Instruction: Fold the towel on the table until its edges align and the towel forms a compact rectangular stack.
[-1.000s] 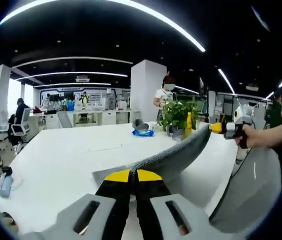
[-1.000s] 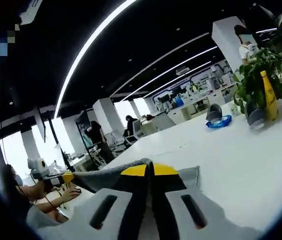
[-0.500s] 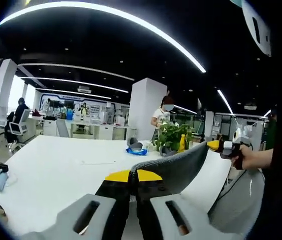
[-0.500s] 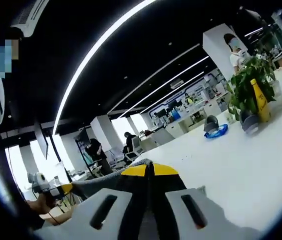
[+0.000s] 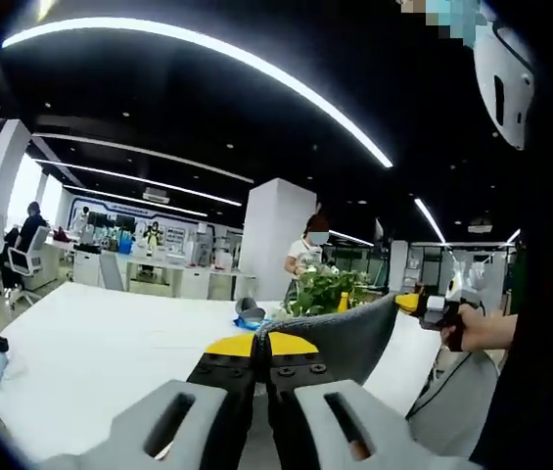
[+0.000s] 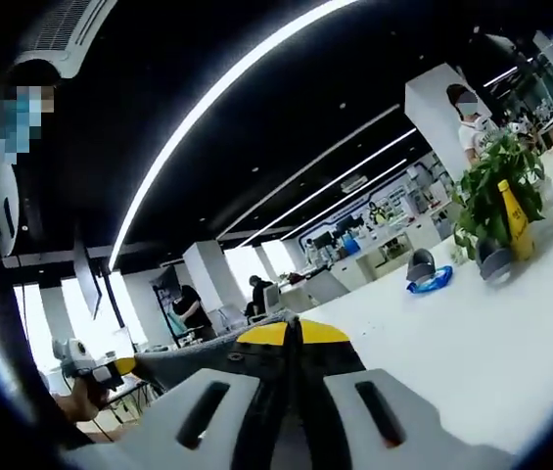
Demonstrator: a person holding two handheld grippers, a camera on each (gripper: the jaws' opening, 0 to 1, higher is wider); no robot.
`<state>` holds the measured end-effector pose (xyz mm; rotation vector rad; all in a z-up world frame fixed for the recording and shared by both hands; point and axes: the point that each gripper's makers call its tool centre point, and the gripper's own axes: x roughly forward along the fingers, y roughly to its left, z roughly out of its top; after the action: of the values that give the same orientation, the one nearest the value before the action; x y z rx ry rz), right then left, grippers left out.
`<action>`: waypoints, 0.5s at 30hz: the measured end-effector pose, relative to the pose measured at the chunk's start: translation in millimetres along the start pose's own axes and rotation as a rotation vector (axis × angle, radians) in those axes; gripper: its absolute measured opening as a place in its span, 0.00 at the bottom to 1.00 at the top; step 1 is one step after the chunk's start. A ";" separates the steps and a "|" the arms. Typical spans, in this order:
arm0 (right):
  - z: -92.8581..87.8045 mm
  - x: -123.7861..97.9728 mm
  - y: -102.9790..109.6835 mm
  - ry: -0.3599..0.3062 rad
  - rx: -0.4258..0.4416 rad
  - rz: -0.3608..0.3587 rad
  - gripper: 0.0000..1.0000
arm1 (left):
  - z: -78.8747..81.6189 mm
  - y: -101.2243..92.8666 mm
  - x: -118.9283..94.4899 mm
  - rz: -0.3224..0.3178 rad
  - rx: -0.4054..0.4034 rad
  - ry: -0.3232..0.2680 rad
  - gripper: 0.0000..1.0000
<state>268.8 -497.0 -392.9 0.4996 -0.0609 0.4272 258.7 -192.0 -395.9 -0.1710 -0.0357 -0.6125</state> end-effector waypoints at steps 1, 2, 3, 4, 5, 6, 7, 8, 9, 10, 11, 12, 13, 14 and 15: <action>-2.3 0.3 -1.5 0.007 -0.001 -0.004 0.00 | -3.3 1.4 0.1 0.003 -0.013 0.009 0.03; -5.9 0.7 -3.7 0.018 -0.005 -0.011 0.00 | -8.4 2.4 0.5 0.002 -0.031 0.025 0.03; -11.1 1.3 -6.5 0.040 -0.006 -0.020 0.00 | -15.7 6.3 1.0 0.014 -0.035 0.053 0.03; -17.4 2.5 -9.6 0.060 -0.009 -0.026 0.00 | -21.1 8.9 1.5 0.024 -0.036 0.074 0.03; -22.0 3.3 -12.7 0.078 -0.016 -0.036 0.00 | -25.4 10.3 2.1 0.026 -0.038 0.091 0.03; -31.7 3.7 -20.2 0.120 -0.017 -0.067 0.00 | -29.1 11.1 3.6 0.021 -0.048 0.103 0.03; -36.5 4.7 -24.6 0.139 -0.024 -0.078 0.00 | -35.9 13.2 6.1 0.016 -0.069 0.128 0.03; -43.7 6.3 -32.2 0.163 -0.017 -0.101 0.00 | -40.9 14.9 8.6 0.012 -0.069 0.147 0.03; -48.4 7.8 -36.9 0.178 0.006 -0.114 0.00 | -51.0 17.2 11.6 0.000 -0.064 0.195 0.03; -52.1 9.4 -40.7 0.189 0.015 -0.120 0.00 | -55.6 19.1 14.3 -0.004 -0.059 0.216 0.03; -56.3 12.4 -44.7 0.206 0.006 -0.123 0.00 | -59.7 23.6 19.2 -0.001 -0.061 0.232 0.03; -60.5 13.1 -47.7 0.229 -0.001 -0.129 0.00 | -63.3 26.7 21.6 0.002 -0.078 0.246 0.03; -65.5 15.0 -51.9 0.254 -0.012 -0.138 0.00 | -68.1 30.3 25.1 0.003 -0.113 0.267 0.03; -68.1 16.6 -53.8 0.265 -0.020 -0.140 0.00 | -73.0 32.4 26.7 0.002 -0.140 0.286 0.03; -72.3 19.0 -57.4 0.284 -0.020 -0.146 0.00 | -74.7 36.0 29.4 0.003 -0.143 0.287 0.03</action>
<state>306.3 -500.6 -479.3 0.4169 0.2433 0.3500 302.1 -192.4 -472.4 -0.2202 0.2858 -0.6324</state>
